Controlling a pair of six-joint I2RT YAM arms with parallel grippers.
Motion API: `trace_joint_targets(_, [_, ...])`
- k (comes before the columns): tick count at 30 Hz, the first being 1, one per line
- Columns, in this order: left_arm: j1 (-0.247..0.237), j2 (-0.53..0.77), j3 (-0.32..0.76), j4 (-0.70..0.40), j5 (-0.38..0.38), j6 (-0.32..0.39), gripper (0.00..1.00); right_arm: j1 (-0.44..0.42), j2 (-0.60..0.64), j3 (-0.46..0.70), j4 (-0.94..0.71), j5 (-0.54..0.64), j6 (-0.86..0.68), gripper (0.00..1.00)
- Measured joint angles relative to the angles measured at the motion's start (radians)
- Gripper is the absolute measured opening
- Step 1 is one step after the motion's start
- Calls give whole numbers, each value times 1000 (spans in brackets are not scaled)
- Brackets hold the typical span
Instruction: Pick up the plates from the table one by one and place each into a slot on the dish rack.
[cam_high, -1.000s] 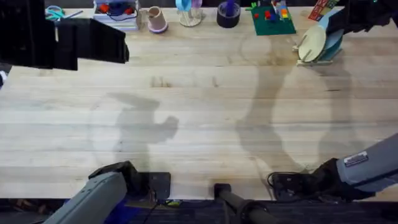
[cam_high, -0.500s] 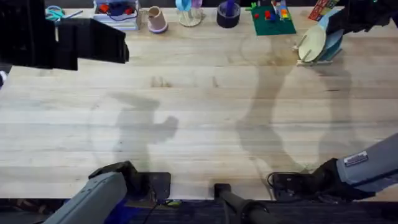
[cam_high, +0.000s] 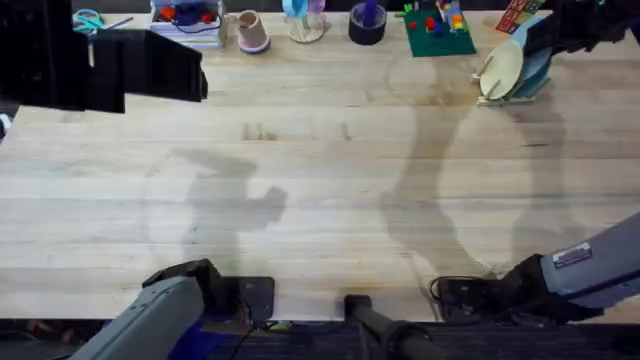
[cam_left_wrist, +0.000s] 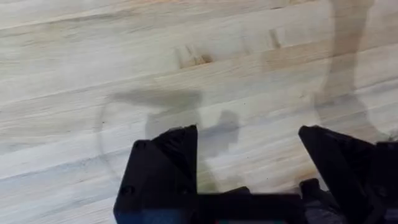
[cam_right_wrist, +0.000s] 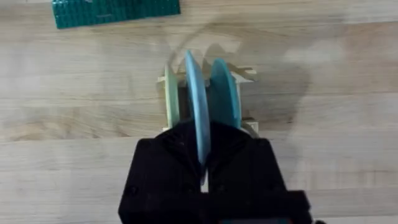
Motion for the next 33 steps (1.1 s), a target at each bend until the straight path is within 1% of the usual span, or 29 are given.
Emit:
trace_joint_targets(4, [0, 0, 0, 0, 0, 0, 993, 0, 0, 0, 0, 0, 0, 78])
trace_joint_targets(8, [0, 0, 0, 0, 0, 0, 993, 0, 0, 0, -1, 0, 0, 115])
trace_joint_targets(11, [0, 0, 0, 0, 0, 0, 993, 0, 0, 0, 0, 0, 0, 162])
trace_joint_targets(15, [0, 0, 0, 0, 0, 0, 994, 1, 0, 0, 0, -1, 1, 189])
trace_joint_targets(33, [0, 0, 0, 0, 0, 0, 993, 1, -1, 0, -4, -1, 0, 200])
